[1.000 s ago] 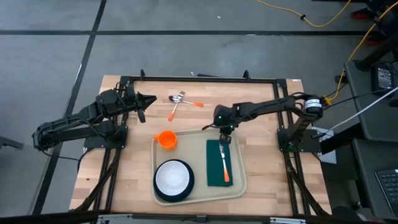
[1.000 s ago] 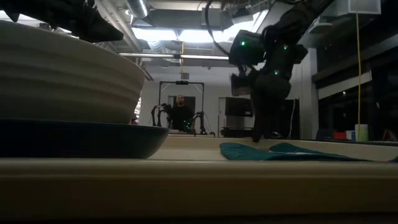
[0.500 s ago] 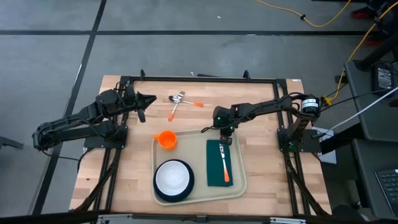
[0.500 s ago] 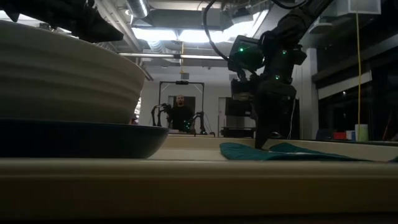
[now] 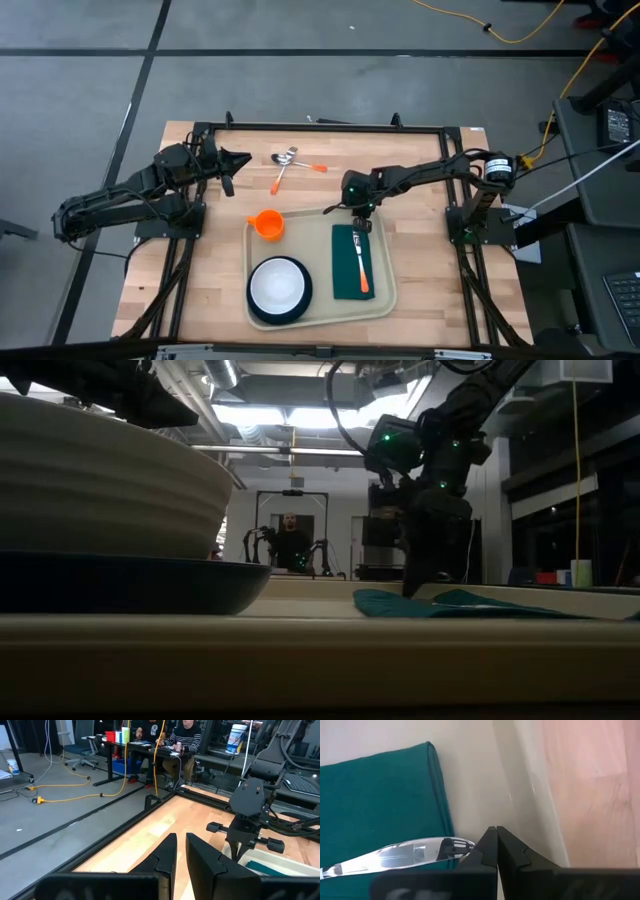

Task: Set up tray
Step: Put the orange knife on the dark blue napkin on the gray serving tray

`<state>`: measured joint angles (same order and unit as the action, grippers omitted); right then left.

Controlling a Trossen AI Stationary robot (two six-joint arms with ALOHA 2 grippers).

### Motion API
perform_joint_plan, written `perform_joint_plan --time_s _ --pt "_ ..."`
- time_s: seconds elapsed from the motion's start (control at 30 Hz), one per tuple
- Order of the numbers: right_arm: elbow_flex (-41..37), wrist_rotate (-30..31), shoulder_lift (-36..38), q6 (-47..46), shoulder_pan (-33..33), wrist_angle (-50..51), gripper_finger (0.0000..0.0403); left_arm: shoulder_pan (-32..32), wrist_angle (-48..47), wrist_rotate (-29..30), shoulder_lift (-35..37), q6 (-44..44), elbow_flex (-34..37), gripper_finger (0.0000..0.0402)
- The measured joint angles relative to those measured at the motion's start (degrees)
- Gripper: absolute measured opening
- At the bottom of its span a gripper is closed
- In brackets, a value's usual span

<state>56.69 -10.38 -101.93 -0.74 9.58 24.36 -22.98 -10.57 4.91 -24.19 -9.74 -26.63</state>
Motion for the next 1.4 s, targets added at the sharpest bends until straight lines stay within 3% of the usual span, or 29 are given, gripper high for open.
perform_joint_plan --time_s 0.8,1.4 --pt "0.1 -5.0 -2.2 1.4 -0.2 0.1 0.0 0.0 0.0 0.0 0.0 0.0 0.0 0.0033" --pt "1.3 -3.3 -2.4 2.5 0.1 -0.1 0.0 0.0 0.0 0.1 0.0 0.0 0.0 0.0033"
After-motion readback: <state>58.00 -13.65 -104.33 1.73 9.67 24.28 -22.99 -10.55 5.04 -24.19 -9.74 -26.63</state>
